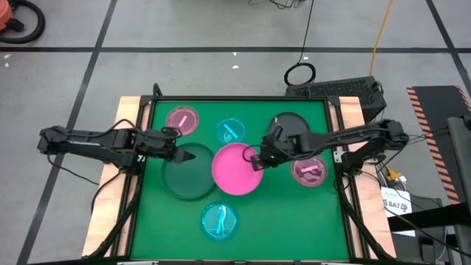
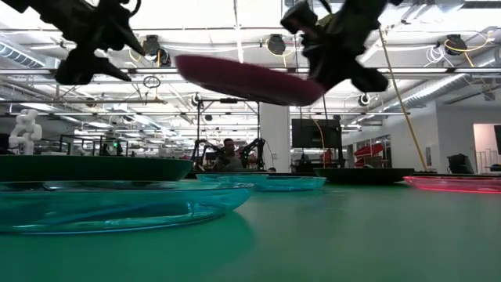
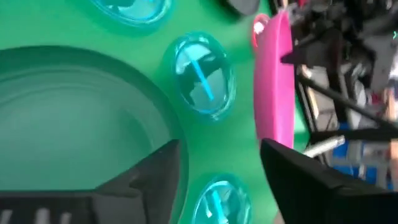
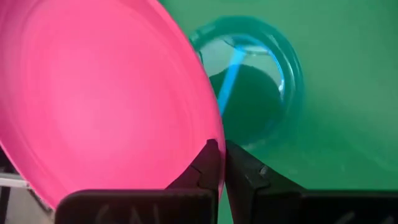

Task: Stack plastic plates
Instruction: Stack the pink plate on top of the green plate

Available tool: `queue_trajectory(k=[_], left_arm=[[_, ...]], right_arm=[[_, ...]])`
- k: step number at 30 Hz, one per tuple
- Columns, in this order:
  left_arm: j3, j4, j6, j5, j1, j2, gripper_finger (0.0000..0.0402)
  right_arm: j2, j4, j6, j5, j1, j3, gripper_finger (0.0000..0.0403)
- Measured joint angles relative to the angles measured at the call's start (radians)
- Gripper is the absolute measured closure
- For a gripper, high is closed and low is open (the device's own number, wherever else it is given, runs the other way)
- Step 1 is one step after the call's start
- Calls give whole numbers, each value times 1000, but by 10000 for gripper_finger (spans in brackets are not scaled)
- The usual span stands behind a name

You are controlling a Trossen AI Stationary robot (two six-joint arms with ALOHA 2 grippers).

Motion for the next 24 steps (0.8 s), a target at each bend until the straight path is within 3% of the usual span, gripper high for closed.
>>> queue_trajectory(k=[7,13,24], left_arm=[[0,94,5,-58,-22,74,115],[0,109,31,-125,-43,125,112],[0,129,27,-130,-50,238,116]], right_arm=[[117,32,-105,-42,-65,79,397],[169,97,-132,-85,-90,96,396],[175,136,-147,-82,-127,96,395]])
